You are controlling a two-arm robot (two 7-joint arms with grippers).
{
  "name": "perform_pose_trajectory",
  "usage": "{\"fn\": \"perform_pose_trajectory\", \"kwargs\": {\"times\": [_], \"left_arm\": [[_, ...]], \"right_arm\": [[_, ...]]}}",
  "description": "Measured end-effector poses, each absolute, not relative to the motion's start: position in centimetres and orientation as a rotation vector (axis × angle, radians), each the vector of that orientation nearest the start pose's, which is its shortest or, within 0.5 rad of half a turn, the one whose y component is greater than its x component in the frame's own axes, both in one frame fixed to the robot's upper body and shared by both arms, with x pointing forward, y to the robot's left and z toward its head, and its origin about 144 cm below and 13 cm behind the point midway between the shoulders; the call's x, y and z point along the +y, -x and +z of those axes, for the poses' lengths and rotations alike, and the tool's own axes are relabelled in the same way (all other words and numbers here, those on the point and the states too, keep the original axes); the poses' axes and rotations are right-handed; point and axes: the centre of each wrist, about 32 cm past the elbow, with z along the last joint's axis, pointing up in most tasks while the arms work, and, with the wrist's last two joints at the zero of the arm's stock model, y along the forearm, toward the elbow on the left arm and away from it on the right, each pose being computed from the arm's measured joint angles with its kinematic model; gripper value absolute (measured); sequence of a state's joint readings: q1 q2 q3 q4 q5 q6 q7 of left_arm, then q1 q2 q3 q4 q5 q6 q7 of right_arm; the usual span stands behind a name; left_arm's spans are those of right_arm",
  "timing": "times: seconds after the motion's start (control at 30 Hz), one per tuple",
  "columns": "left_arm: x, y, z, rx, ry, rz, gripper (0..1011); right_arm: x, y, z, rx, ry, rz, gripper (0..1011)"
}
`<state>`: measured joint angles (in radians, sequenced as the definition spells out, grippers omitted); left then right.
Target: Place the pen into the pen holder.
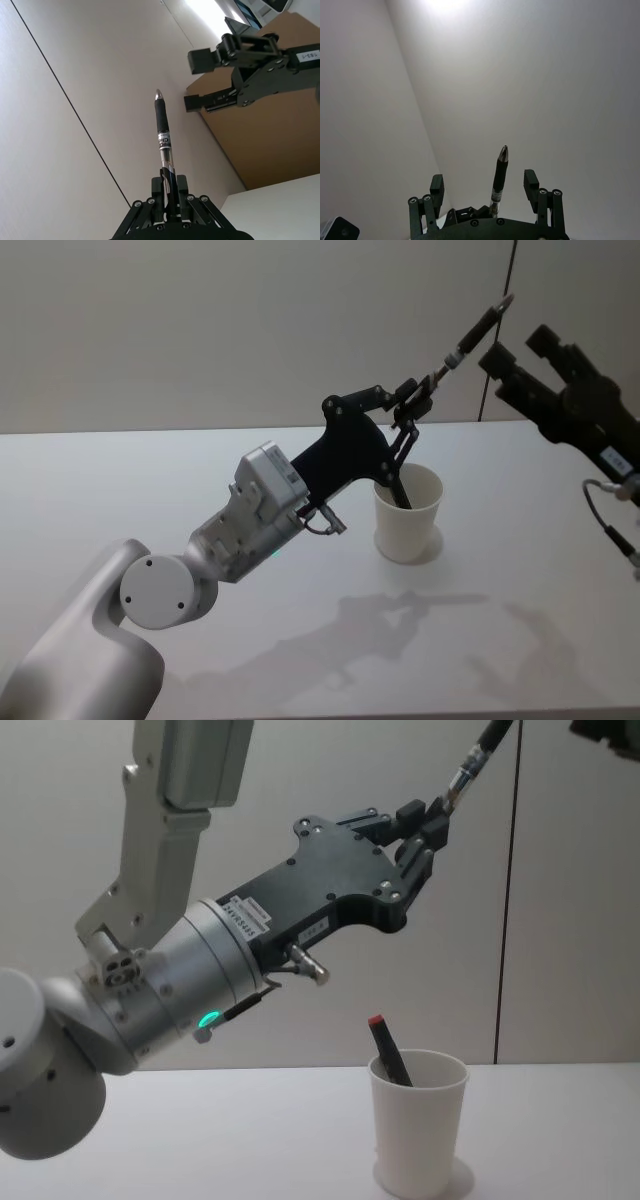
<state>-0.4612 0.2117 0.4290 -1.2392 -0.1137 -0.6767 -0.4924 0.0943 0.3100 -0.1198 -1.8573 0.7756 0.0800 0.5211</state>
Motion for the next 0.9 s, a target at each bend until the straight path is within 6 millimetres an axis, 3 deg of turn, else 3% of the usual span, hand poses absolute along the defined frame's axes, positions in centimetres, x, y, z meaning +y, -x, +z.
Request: {"fn": "perform_pose_trajectory", "kwargs": {"times": [0.73,0.9], "left_arm": [[18.6,-56.6,119.6,-0.701,0.268,0.64,184],[18.6,-56.6,119.6,-0.701,0.268,0.64,184]], "right_arm": [[-23.4,-48.9,125.9,0.064,-0.489,-0.746,996],[-23.1,-49.3,125.9,0.058,-0.491,-0.749,865]]}}
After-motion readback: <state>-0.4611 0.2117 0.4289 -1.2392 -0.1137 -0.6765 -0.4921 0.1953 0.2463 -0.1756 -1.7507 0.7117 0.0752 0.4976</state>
